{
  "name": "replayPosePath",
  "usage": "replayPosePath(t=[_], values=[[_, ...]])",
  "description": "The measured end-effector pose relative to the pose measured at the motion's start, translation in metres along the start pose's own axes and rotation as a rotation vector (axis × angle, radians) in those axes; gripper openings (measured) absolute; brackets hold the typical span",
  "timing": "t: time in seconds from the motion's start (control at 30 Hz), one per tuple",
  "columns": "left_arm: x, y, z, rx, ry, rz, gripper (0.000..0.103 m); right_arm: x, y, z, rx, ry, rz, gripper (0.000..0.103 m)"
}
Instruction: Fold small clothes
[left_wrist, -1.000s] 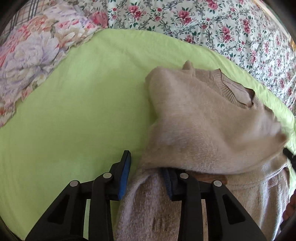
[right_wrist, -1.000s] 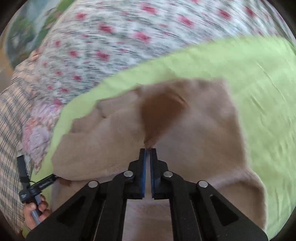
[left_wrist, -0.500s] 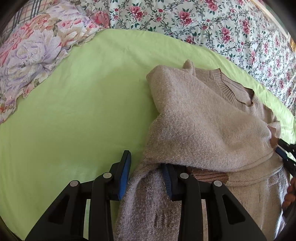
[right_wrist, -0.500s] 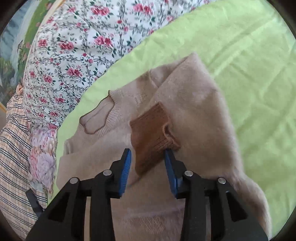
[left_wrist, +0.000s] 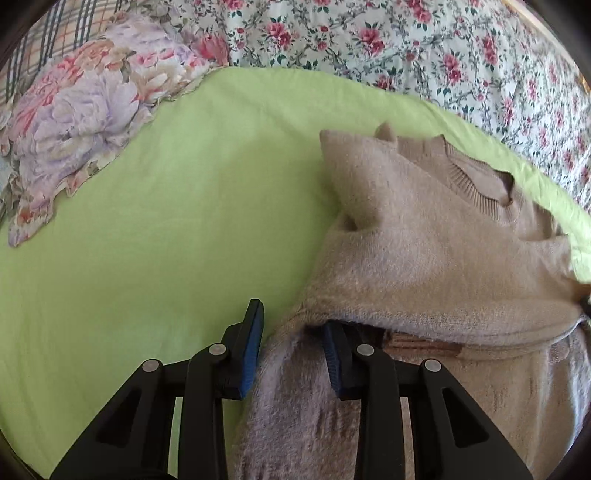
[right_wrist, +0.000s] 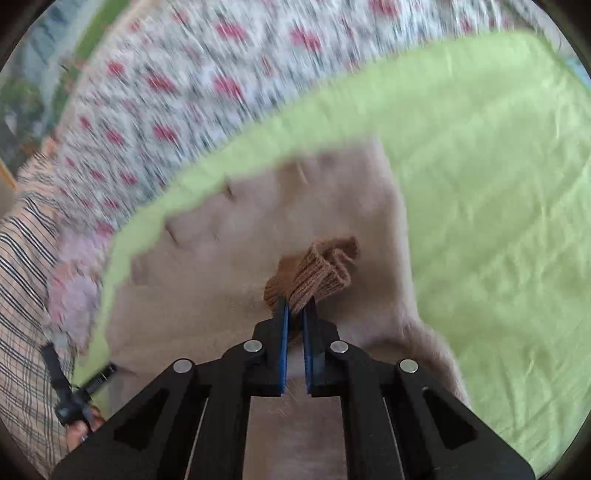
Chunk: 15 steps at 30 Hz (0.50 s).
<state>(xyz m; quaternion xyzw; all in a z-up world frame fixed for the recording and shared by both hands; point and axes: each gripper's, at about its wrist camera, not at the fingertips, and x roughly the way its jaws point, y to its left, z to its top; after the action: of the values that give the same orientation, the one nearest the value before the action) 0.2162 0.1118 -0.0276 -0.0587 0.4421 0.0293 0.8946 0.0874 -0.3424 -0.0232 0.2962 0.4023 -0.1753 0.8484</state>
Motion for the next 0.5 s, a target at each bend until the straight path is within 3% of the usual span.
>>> replayPosePath(t=[0.1,0.17,0.2,0.23,0.3,0.43,0.5], values=[[0.001,0.009,0.0,-0.016,0.008,-0.035,0.035,-0.007,0.004,-0.002,-0.01,-0.003,-0.047,0.014],[0.001,0.012,-0.001,-0.028,0.001,-0.054,0.036,-0.032,0.024,-0.003,-0.065,-0.092,-0.123,0.022],[0.002,0.015,-0.002,-0.04,-0.003,-0.069,0.036,-0.047,0.04,-0.003,-0.113,-0.152,-0.116,0.03],[0.003,0.016,-0.002,-0.053,-0.006,-0.081,0.036,-0.054,0.055,-0.003,-0.158,-0.178,-0.082,0.044],[0.003,0.02,-0.004,-0.076,-0.016,-0.099,0.037,-0.05,0.085,0.005,-0.236,-0.156,0.022,0.062],[0.001,0.02,-0.006,-0.087,-0.035,-0.101,0.037,0.02,0.161,0.038,-0.282,0.098,0.42,0.067],[0.0,0.022,-0.008,-0.099,-0.045,-0.112,0.037,0.06,0.199,0.05,-0.351,0.184,0.447,0.067]])
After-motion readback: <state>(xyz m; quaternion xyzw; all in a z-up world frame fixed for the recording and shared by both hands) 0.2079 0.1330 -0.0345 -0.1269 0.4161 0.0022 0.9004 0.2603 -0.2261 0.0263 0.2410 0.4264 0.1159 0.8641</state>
